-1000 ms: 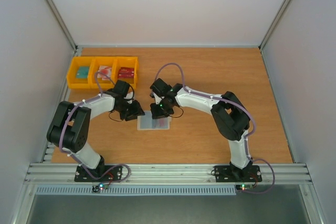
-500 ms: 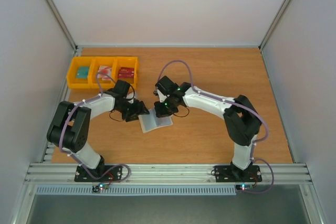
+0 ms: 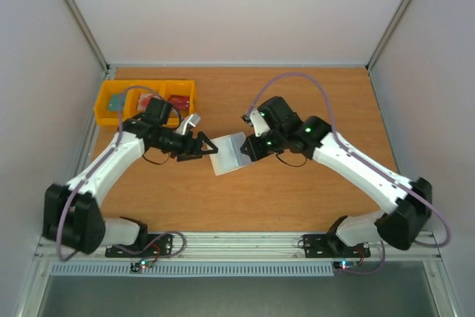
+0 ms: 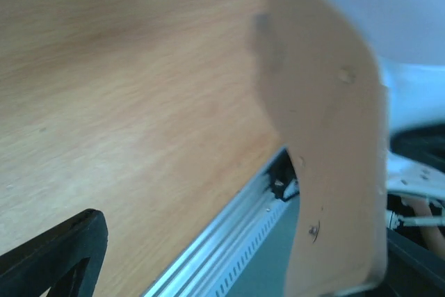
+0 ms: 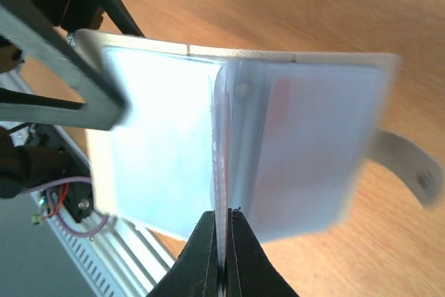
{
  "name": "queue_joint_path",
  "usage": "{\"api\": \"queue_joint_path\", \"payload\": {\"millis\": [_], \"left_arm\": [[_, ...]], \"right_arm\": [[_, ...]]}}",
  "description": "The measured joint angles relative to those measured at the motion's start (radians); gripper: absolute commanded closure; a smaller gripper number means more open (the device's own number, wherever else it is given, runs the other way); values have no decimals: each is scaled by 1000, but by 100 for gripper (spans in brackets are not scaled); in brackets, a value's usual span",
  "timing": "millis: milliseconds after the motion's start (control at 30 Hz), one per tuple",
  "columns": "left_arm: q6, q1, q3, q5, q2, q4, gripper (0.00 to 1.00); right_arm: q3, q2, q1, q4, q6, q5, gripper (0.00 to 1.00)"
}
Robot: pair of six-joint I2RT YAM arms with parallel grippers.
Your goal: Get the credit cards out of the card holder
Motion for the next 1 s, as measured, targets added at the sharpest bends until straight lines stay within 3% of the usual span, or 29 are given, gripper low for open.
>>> {"api": "queue_joint_path", "payload": {"millis": [100,300,533,1000], "left_arm": [[56,0,12,55,-140,-8,1],[51,-55,-16,84,-368,165,1],[37,-290,-39,54,-409,341,1],[-120,-375,-94,-159,-388,551,1]], "right_arm": [[-2,-103,0,-31,-26,3,99],[21,-275,0,-93,-47,25,99],[108,-262,0,-159,-48,91,99],[210,-128,19,-199,-18,119,99]]}}
